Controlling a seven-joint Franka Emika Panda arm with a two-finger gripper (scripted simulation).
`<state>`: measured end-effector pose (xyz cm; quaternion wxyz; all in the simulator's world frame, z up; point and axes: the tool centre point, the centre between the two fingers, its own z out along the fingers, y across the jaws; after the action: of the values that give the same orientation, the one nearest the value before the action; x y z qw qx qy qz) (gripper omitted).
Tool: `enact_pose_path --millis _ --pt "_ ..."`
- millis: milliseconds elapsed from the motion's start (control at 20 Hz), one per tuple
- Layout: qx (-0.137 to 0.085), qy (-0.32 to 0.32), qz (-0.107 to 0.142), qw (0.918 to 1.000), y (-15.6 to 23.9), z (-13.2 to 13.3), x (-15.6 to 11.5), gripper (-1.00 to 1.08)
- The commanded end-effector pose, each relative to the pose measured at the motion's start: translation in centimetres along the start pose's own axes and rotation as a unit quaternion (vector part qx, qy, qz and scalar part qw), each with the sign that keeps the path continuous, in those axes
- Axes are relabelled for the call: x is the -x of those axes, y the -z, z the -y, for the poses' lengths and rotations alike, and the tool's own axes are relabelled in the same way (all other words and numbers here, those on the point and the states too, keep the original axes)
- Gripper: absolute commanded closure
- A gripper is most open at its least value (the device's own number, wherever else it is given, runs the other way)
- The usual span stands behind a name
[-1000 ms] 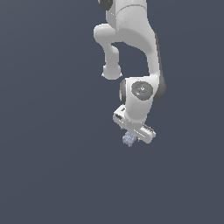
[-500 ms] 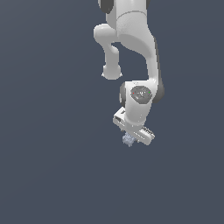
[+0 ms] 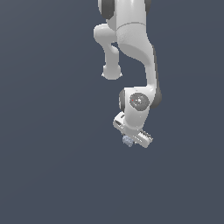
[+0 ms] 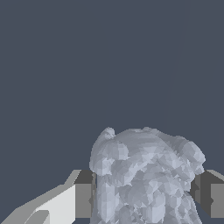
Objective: Pick up the object and move it to a goal position.
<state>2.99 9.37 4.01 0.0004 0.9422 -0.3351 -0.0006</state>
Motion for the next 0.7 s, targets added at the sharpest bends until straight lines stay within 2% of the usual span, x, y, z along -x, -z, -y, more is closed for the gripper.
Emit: enact_pose_path --millis 0,650 --pt "-0.001 0.0 0.0 1.0 -0.02 0.06 -0.04 1.08" --pt "-0.001 0.0 0.0 1.0 0.38 -0.19 -0.15 1.08"
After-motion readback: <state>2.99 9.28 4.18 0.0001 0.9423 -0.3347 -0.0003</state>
